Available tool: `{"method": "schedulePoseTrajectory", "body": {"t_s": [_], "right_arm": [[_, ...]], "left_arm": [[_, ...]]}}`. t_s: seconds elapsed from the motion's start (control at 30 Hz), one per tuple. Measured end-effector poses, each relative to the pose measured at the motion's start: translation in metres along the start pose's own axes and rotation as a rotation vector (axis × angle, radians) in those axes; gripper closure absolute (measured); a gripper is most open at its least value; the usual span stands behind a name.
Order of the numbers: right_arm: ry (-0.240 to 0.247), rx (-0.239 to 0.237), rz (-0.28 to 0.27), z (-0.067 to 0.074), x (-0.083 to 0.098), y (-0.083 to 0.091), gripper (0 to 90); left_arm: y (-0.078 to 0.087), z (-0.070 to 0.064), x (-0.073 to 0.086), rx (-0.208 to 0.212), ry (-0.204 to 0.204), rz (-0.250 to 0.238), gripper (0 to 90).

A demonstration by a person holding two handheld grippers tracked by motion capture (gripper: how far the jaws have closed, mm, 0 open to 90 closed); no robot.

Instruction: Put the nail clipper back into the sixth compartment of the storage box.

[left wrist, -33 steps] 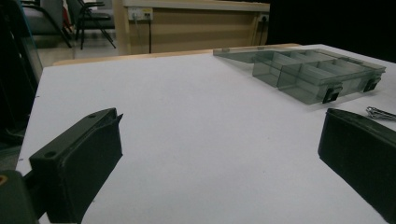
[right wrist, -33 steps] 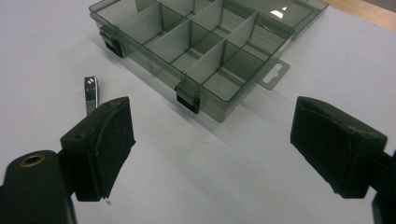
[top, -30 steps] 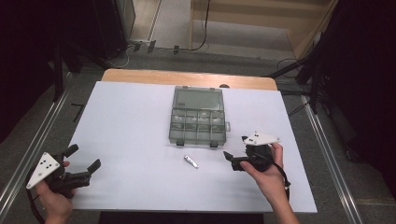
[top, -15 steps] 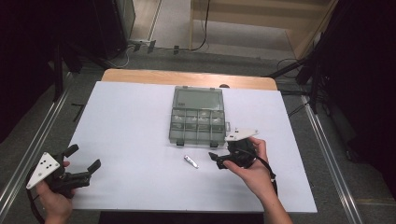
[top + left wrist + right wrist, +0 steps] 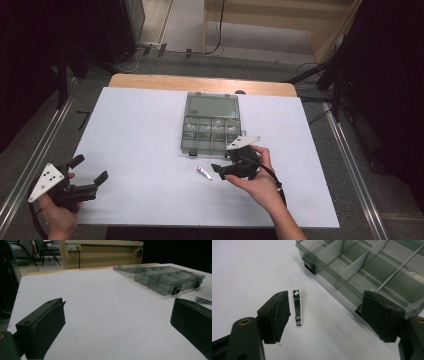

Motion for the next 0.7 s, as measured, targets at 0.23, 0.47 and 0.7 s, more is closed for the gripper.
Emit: {"method": "schedulePoseTrajectory", "body": {"t_s": [0.23,0.47,0.7], "right_arm": [[0.031,-0.013,0.030,0.013,-0.003,-0.014,33.6],[0.072,-0.027,0.059,0.024,-0.006,-0.027,42.8],[0.086,-0.063,0.085,0.032,-0.008,-0.039,61.3]], "left_arm": [[0.000,0.000,0.000,0.001,0.000,0.000,0.0],[0.000,0.000,0.000,0.003,0.000,-0.001,0.0],[0.000,0.000,0.000,0.004,-0.001,-0.001,0.0]]}}
Point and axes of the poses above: each handheld gripper's, and its own axes: y roughly backward along the jaws, x roughly out of its underside, z roughly to its left, the point moved 6 cm from there along -y, roughly forward along the jaws
